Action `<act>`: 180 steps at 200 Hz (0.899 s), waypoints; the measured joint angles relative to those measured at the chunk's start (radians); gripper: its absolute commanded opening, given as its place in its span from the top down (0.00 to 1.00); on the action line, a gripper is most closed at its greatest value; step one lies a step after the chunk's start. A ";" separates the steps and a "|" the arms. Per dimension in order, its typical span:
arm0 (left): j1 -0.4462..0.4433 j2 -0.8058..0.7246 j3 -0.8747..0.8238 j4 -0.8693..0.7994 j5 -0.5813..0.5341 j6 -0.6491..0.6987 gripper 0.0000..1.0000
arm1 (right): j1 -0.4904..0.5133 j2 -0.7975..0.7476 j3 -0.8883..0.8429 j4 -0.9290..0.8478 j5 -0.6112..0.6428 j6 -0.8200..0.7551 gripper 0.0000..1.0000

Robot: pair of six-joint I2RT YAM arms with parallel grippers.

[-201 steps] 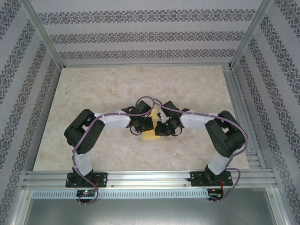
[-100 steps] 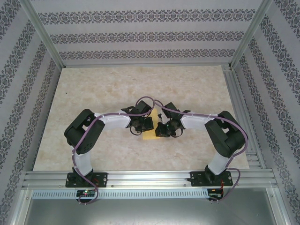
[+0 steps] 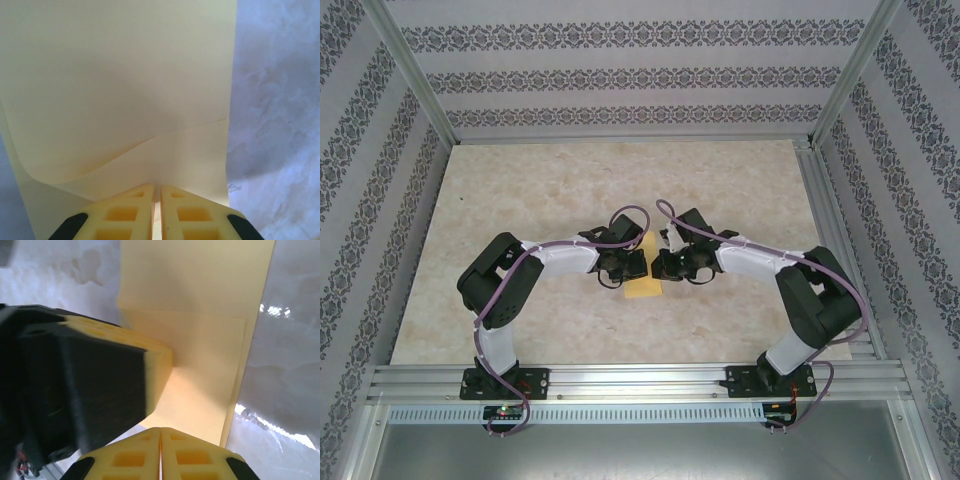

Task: Fold a paper plane with a square sheet of paper (pick it up from the middle)
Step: Fold the triangle a second time at the center of the table.

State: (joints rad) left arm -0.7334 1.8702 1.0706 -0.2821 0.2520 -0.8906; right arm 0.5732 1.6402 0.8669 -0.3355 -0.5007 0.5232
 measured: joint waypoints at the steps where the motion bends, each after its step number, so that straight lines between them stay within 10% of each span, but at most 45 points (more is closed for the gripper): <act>1: 0.000 0.000 0.000 0.000 0.000 0.000 0.87 | 0.000 0.005 0.000 0.000 0.000 0.000 0.91; 180: 0.000 -0.004 0.017 0.010 0.012 0.027 0.82 | -0.013 0.077 -0.080 0.104 -0.037 0.015 0.93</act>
State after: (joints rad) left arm -0.7334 1.8660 1.0878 -0.2726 0.2638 -0.8639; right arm 0.5606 1.7172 0.7868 -0.2317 -0.5377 0.5381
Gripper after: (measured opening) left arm 0.169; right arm 0.073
